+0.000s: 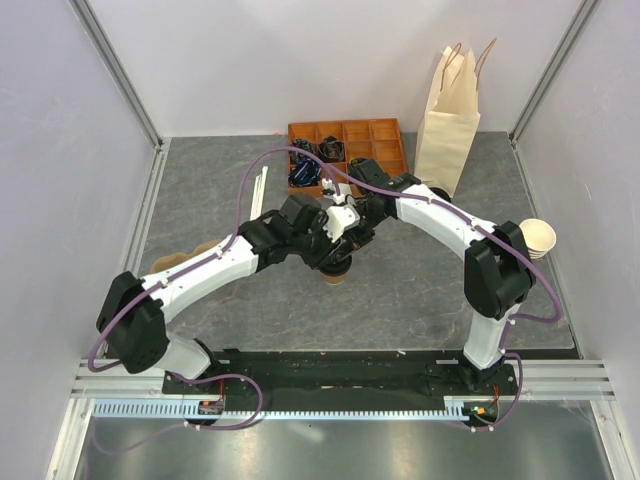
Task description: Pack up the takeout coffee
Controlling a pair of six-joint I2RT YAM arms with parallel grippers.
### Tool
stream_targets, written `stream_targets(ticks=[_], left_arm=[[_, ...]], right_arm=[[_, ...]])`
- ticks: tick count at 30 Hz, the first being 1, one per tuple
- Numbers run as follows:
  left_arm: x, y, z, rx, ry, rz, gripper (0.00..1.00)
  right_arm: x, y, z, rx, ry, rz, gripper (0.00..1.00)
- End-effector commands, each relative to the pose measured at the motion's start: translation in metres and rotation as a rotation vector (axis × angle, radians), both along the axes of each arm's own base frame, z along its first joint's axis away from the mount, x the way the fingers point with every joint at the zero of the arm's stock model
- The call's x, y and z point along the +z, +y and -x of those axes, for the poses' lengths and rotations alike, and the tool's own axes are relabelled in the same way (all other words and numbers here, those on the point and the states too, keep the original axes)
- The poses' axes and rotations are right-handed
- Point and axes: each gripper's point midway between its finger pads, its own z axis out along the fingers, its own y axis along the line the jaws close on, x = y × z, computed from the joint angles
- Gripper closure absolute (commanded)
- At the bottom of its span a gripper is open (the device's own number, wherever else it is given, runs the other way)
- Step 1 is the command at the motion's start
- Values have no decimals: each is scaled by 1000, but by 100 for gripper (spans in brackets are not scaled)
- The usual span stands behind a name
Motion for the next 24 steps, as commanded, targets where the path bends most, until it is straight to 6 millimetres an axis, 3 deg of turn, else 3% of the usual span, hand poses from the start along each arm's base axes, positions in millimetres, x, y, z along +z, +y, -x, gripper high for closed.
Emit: stream_targets(ticks=[1, 6, 9, 17, 19, 24], left_arm=[[51, -8, -9, -3, -106, 54, 55], [51, -8, -5, -18, -112, 42, 54], [33, -6, -1, -22, -88, 22, 52], [-67, 16, 13, -39, 23, -156, 53], [-75, 20, 18, -43, 47, -169, 54], [-58, 17, 18, -51, 24, -141, 54]], right_arm=[[-15, -8, -1, -5, -13, 51, 84], [-17, -7, -1, -8, -5, 54, 84], [-17, -6, 0, -7, -1, 52, 84], [-26, -10, 2, -6, 16, 76, 85], [-30, -11, 4, -3, 23, 84, 85], [-32, -9, 3, 2, 33, 81, 85]])
